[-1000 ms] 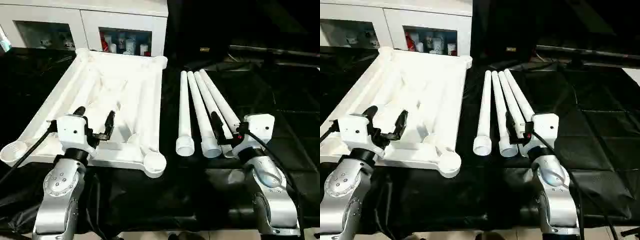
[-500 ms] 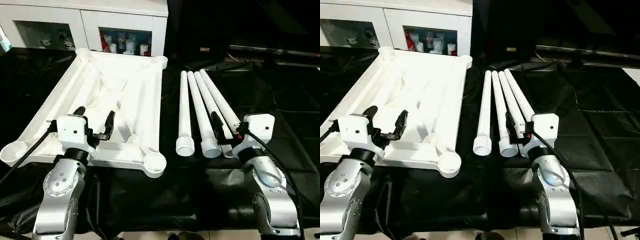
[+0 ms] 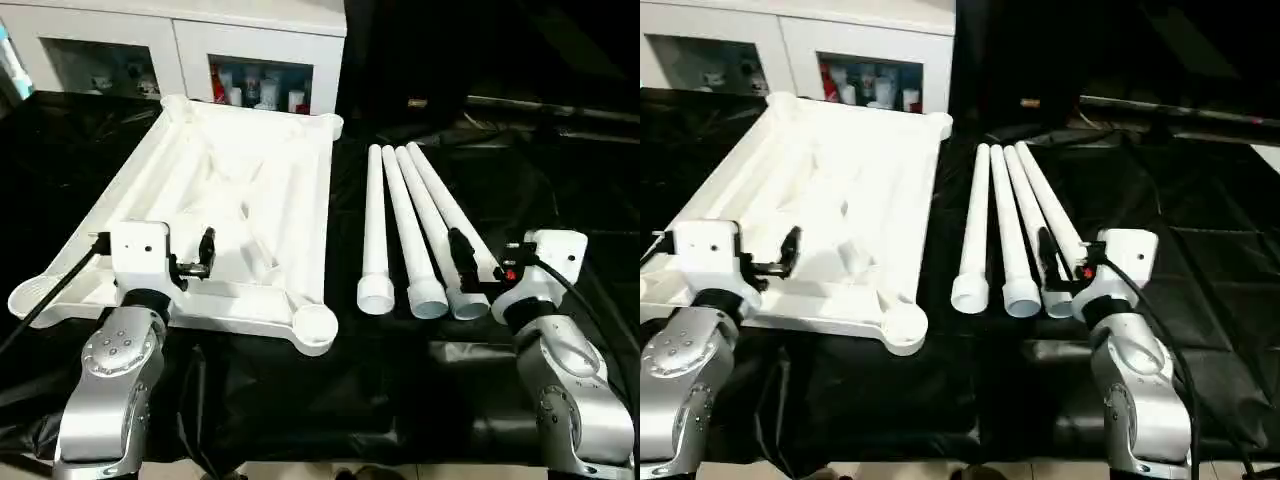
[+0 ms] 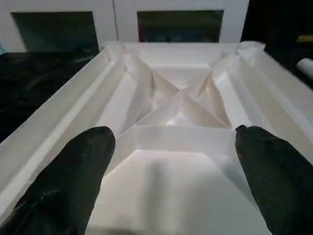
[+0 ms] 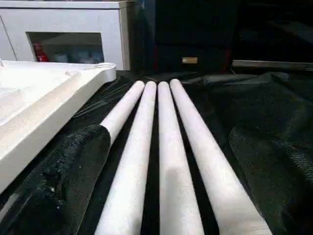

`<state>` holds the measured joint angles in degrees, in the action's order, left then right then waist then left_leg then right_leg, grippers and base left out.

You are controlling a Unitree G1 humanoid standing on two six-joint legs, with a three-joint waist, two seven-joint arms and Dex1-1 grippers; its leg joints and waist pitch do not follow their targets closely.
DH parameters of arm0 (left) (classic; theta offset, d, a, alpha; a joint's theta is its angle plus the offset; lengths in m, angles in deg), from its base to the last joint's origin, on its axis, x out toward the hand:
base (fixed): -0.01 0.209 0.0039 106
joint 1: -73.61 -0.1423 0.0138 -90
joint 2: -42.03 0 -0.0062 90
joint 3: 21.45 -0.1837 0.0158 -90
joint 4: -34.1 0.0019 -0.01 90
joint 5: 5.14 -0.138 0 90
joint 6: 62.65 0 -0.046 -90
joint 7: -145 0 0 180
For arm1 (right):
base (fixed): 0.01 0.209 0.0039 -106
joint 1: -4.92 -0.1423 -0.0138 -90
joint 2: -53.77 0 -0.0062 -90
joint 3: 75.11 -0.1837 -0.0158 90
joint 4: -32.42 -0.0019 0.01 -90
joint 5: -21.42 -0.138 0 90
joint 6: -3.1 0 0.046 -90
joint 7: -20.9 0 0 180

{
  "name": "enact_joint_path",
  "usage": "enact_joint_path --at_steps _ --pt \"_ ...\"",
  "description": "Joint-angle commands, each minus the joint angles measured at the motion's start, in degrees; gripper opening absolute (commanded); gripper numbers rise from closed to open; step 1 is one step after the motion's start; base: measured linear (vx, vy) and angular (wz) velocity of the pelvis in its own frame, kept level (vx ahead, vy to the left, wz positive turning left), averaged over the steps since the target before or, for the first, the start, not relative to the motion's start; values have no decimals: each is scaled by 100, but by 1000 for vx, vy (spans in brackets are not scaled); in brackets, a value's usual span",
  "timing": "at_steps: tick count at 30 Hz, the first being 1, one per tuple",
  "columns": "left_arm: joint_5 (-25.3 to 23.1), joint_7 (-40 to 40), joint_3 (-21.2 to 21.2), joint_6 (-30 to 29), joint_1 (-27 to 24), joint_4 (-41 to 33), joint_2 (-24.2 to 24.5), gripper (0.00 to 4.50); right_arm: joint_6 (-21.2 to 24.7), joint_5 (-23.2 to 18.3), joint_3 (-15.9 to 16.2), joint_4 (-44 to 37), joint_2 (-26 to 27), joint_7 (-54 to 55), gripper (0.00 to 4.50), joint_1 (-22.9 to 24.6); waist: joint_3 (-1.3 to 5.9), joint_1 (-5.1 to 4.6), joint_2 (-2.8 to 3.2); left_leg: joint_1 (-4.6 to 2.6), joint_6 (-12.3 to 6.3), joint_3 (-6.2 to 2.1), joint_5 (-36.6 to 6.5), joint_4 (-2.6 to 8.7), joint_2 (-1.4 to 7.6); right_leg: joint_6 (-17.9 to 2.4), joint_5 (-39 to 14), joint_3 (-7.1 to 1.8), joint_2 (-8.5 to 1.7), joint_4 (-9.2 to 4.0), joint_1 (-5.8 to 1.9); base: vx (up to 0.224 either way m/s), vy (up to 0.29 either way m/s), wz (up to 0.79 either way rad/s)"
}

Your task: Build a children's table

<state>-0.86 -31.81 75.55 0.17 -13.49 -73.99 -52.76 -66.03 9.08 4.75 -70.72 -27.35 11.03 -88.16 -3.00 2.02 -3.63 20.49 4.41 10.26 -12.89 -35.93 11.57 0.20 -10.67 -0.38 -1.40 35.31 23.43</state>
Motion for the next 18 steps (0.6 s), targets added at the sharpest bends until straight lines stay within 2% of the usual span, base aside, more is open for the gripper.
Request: enact_joint_path --at_steps 1,3,4,5,6,7,8,9,11,13,14,15,16,17,18 --pt "58 -34 39 -160 110 -200 15 445 148 -153 -48 -167 -49 10 449 -63 287 23 21 -23 62 -69 -1008 485 87 -592 -1180 -167 -397 -399 -192 0 0 0" --pt "31 12 75 72 162 -154 47 445 243 -105 60 -153 -69 -36 449 -131 286 23 -28 -11 40 -69 -972 488 83 -569 -1250 -164 -395 -409 -197 0 0 0" --pt "76 65 191 390 210 -33 63 445 189 -101 270 -175 -73 -220 449 -168 279 32 -78 1 10 -74 -984 488 76 -541 -1401 -159 -406 -423 -204 0 0 0" --pt "71 54 233 492 219 7 70 445 136 -117 328 -189 -68 -290 449 -172 277 36 -50 -5 29 -76 -999 493 85 -528 -1452 -164 -417 -422 -197 0 0 0" --pt "50 33 273 647 226 47 86 445 202 -86 402 -201 -80 -308 449 -185 276 17 -99 1 29 -78 -1040 499 93 -495 -1528 -157 -414 -444 -188 0 0 0" --pt "90 190 257 772 237 35 184 445 318 -79 506 -159 -101 -376 449 -255 269 23 -260 10 11 -83 -1041 506 97 -432 -1665 -147 -425 -442 -196 0 0 0" --pt "145 350 223 784 240 2 259 445 350 -105 559 -112 -107 -443 449 -303 278 43 -157 -26 48 -94 -1025 513 105 -406 -1697 -155 -445 -427 -163 0 0 0" --pt "186 494 163 757 255 -25 322 445 267 -78 601 -17 -98 -478 449 -358 281 37 -201 -39 47 -93 -1024 513 114 -404 -1643 -143 -438 -430 -145 0 0 0" --pt "281 889 -85 693 313 -139 447 445 -57 99 710 313 -168 -552 449 -518 291 32 -149 -67 142 -106 -968 529 128 -456 -1357 -118 -424 -382 -114 0 0 0" --pt "390 1362 -372 743 355 -208 585 445 -391 405 903 595 -458 -786 449 -613 298 63 -187 -98 214 -72 -861 517 129 -522 -895 -98 -412 -357 -116 0 0 0" --pt "390 1362 -373 743 355 -209 585 445 -391 405 903 595 -459 -786 449 -614 305 94 -92 -119 236 -78 -841 520 135 -543 -771 -103 -425 -333 -111 0 0 0" --pt "436 1662 -566 826 453 -129 670 445 -411 324 893 742 -635 -1069 449 -705 311 109 -97 -124 241 -62 -787 511 132 -564 -547 -94 -404 -323 -127 0 0 0" --pt "438 1718 -600 855 477 -98 689 445 -391 281 877 763 -660 -1124 449 -725 317 141 -148 -115 197 -47 -751 502 125 -597 -420 -99 -408 -312 -153 0 0 0" --pt "416 2117 -752 1140 610 168 879 445 -166 32 731 858 -653 -1202 449 -900 306 157 -66 -103 179 -60 -755 519 107 -612 -409 -102 -412 -317 -161 0 0 0" --pt "382 2414 -868 1343 692 335 1048 445 -67 -28 690 898 -670 -1208 449 -1013 322 142 -109 -82 143 -60 -727 510 86 -617 -393 -94 -406 -326 -192 0 0 0"
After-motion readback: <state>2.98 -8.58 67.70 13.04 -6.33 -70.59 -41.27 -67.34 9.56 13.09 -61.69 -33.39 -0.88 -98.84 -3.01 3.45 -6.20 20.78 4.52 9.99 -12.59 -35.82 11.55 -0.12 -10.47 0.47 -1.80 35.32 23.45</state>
